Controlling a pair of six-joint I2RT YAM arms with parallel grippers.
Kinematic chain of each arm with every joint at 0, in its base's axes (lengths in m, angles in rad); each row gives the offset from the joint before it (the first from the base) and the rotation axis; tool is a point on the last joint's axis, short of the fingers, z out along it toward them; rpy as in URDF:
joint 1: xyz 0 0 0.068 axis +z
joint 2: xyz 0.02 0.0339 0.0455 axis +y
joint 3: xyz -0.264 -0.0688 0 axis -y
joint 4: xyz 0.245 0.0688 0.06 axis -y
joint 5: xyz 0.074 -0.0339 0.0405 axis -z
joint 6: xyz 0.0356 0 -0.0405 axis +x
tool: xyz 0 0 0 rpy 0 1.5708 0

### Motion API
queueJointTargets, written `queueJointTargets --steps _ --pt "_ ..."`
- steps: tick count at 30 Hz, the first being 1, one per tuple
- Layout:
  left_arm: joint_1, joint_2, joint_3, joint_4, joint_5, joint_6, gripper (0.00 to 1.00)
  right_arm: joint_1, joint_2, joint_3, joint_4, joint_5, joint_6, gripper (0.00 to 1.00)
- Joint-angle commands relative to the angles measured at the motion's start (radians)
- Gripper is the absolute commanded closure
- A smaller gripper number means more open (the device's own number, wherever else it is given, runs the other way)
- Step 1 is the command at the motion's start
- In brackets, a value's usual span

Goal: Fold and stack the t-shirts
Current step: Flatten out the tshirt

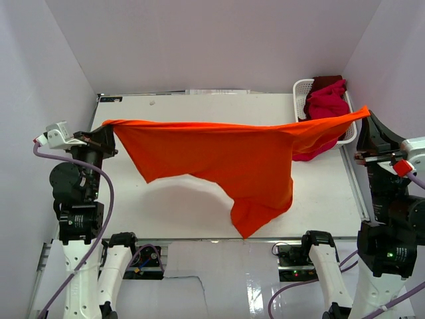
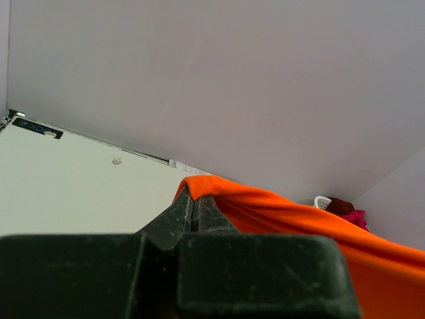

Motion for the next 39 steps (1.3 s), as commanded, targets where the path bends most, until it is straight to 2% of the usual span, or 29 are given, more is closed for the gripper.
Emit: queueJointTargets --steps 1,9,14,18,22,23,29,32,39 --pt "0.005 0.016 -0.017 0.01 -0.008 -0.031 1.0 -0.004 0.031 0.008 0.05 0.055 0.005 0.92" --pt "0.005 -0.042 -0.061 0.004 -0.008 -0.02 1.0 -0.001 0.031 0.0 0.047 0.052 0.007 0.92" --pt "0.005 0.084 0.063 -0.071 0.042 -0.046 1.0 -0.001 0.051 0.003 0.041 0.033 0.022 0.92" --pt "0.005 0.154 0.137 -0.136 0.029 -0.111 1.0 -0.001 0.06 0.017 0.026 0.033 0.022 0.92" --pt "0.003 0.326 0.339 -0.399 0.042 -0.166 1.0 -0.001 0.076 0.035 0.012 0.038 0.018 0.92" --pt "0.005 0.387 0.382 -0.439 0.035 -0.166 1.0 -0.001 0.082 0.04 0.003 0.037 0.018 0.92" --pt "0.005 0.513 0.591 -0.649 0.028 -0.139 1.0 -0.001 0.087 0.043 -0.013 0.035 0.022 0.92" --pt "0.005 0.526 0.584 -0.702 0.064 -0.138 1.0 -0.001 0.112 0.069 -0.037 0.026 0.032 0.92" --pt "0.006 0.521 0.478 -0.688 0.096 -0.152 1.0 -0.001 0.205 0.098 -0.111 -0.008 0.062 0.92"
